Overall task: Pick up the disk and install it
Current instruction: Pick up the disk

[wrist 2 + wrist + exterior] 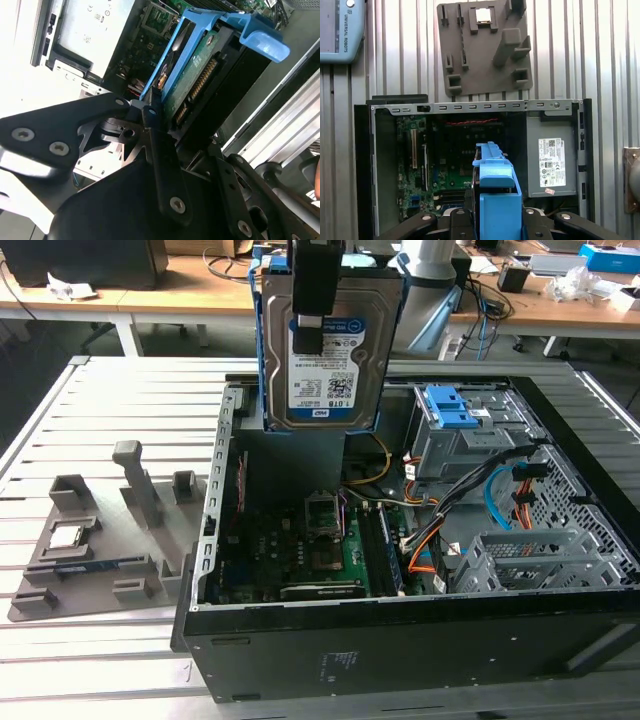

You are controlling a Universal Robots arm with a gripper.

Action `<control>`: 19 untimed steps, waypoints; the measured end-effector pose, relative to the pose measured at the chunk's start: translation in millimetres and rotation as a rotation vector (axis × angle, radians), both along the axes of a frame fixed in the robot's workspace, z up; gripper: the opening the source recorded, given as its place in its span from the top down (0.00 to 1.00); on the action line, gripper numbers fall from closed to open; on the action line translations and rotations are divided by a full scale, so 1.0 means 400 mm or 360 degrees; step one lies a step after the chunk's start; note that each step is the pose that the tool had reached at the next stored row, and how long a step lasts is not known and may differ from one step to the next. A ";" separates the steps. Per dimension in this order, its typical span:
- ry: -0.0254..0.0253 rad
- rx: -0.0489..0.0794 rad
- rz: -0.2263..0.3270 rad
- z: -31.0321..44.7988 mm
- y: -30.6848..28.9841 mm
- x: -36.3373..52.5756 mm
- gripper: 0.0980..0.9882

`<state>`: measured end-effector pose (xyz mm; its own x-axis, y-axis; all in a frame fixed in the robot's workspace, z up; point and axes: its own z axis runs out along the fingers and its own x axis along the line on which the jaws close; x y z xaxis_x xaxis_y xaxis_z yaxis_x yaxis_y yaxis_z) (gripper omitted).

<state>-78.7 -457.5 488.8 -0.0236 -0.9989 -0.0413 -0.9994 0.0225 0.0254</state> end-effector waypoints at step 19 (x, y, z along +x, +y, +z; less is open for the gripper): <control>0.00000 0.0000 0.0000 -0.001 -0.056 0.000 0.70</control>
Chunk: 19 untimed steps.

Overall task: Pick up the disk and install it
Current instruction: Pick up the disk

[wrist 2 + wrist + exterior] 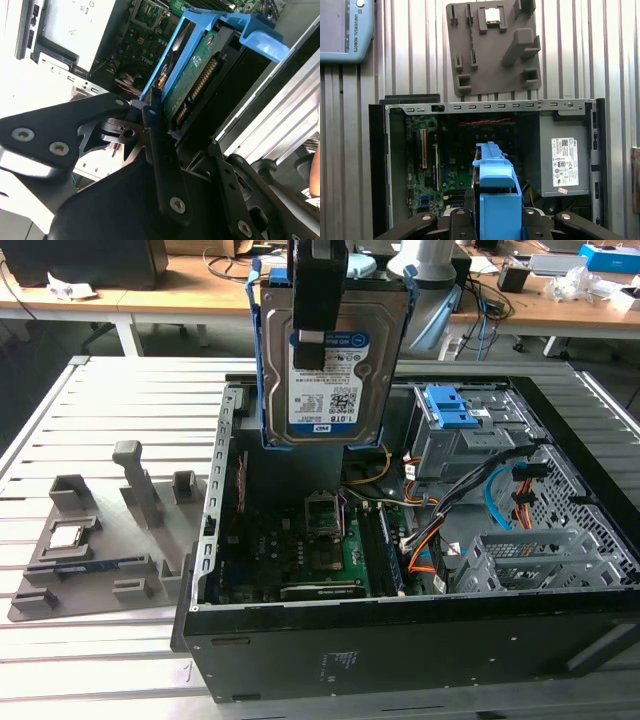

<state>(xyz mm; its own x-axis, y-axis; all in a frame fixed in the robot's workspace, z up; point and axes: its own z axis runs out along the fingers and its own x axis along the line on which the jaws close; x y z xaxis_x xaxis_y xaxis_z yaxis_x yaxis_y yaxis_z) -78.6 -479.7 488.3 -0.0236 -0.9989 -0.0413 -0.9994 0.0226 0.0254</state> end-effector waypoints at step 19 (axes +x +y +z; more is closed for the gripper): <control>0.00000 0.0000 0.0000 -0.001 -0.053 0.000 0.70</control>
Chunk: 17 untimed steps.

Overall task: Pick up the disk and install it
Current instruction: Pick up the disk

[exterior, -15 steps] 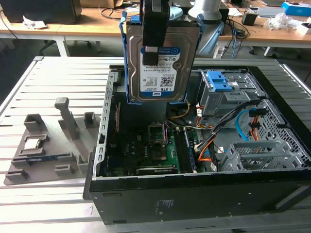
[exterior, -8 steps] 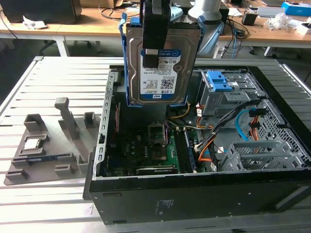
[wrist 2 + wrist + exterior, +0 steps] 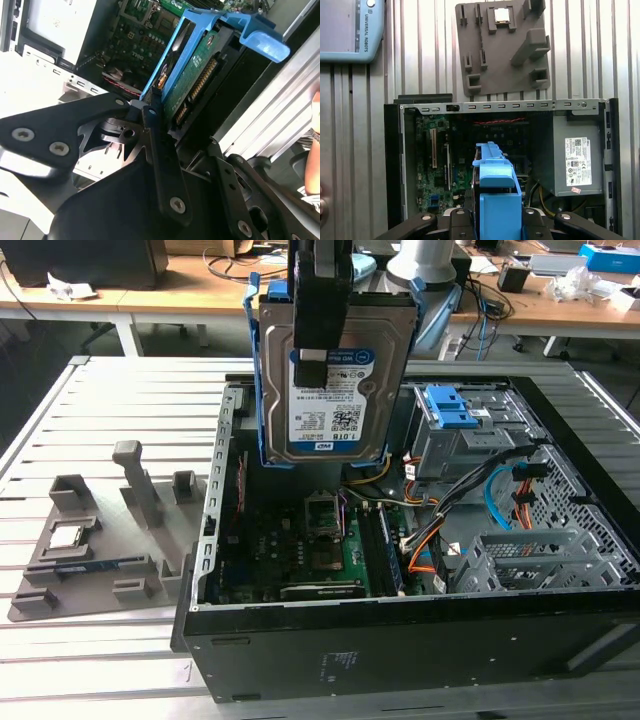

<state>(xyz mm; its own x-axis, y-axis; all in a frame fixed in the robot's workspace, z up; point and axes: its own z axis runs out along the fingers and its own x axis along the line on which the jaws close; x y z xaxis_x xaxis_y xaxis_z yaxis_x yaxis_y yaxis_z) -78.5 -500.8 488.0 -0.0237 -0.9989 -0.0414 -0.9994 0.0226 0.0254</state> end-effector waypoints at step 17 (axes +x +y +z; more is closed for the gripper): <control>0.00001 0.0000 0.0000 -0.001 -0.039 0.001 0.70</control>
<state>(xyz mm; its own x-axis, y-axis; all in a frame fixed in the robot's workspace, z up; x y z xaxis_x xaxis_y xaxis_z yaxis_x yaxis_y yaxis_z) -78.1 -516.4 487.6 -0.0236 -0.9989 -0.0411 -0.9994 0.0226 0.0255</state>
